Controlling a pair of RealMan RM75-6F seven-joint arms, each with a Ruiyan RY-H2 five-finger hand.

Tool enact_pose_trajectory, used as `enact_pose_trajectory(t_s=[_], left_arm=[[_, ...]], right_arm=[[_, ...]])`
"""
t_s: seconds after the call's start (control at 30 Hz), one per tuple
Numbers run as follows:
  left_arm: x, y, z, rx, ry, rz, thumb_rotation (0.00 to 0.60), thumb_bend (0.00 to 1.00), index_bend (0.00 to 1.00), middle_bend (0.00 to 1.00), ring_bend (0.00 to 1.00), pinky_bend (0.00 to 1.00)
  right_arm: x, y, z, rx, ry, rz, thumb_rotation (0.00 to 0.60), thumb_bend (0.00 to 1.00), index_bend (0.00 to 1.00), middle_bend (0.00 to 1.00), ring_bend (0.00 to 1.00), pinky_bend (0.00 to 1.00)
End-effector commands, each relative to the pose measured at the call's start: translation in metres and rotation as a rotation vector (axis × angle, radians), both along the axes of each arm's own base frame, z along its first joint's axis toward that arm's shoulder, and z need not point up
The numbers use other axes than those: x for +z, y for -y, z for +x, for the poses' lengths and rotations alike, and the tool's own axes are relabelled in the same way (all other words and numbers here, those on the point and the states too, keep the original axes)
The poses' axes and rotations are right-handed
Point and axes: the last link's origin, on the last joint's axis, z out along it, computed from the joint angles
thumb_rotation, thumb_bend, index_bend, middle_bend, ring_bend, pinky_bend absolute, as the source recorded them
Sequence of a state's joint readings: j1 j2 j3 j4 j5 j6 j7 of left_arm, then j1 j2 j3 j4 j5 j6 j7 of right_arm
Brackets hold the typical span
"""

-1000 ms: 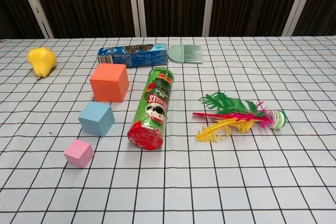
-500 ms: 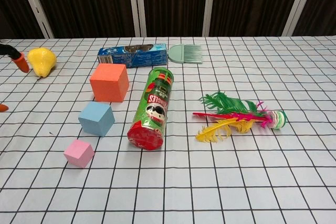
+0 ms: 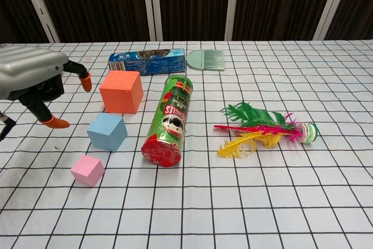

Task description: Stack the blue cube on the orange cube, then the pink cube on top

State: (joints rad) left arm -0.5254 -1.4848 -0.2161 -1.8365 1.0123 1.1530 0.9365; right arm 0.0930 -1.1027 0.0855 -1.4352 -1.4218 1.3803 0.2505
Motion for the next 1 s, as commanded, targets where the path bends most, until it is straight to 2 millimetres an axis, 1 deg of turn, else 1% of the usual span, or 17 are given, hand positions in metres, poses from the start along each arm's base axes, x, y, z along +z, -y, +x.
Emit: enact_pose_trajectory(t_s=[0.03, 0.23, 0.67, 1.0], left_arm=[[-0.007, -0.007, 0.006, -0.004, -0.023, -0.017, 0.600, 0.21, 0.32, 0.91, 0.77, 0.89], [-0.015, -0.011, 0.010, 0.004, -0.063, -0.048, 0.600, 0.21, 0.32, 0.91, 0.76, 0.89], [-0.032, -0.016, 0.015, 0.011, -0.105, -0.104, 0.600, 0.21, 0.31, 0.91, 0.76, 0.88], [-0.040, -0.020, 0.015, 0.021, -0.118, -0.115, 0.600, 0.22, 0.35, 0.91, 0.76, 0.88]], right_arm=[[0.000, 0.000, 0.000, -0.008, -0.003, 0.005, 0.600, 0.11, 0.14, 0.09, 0.10, 0.06], [0.000, 0.000, -0.001, -0.021, -0.002, 0.017, 0.600, 0.11, 0.14, 0.09, 0.10, 0.06], [0.001, 0.000, -0.001, -0.036, 0.004, 0.025, 0.600, 0.11, 0.14, 0.09, 0.10, 0.06], [0.003, -0.001, -0.002, -0.039, 0.009, 0.027, 0.600, 0.11, 0.14, 0.09, 0.10, 0.06]])
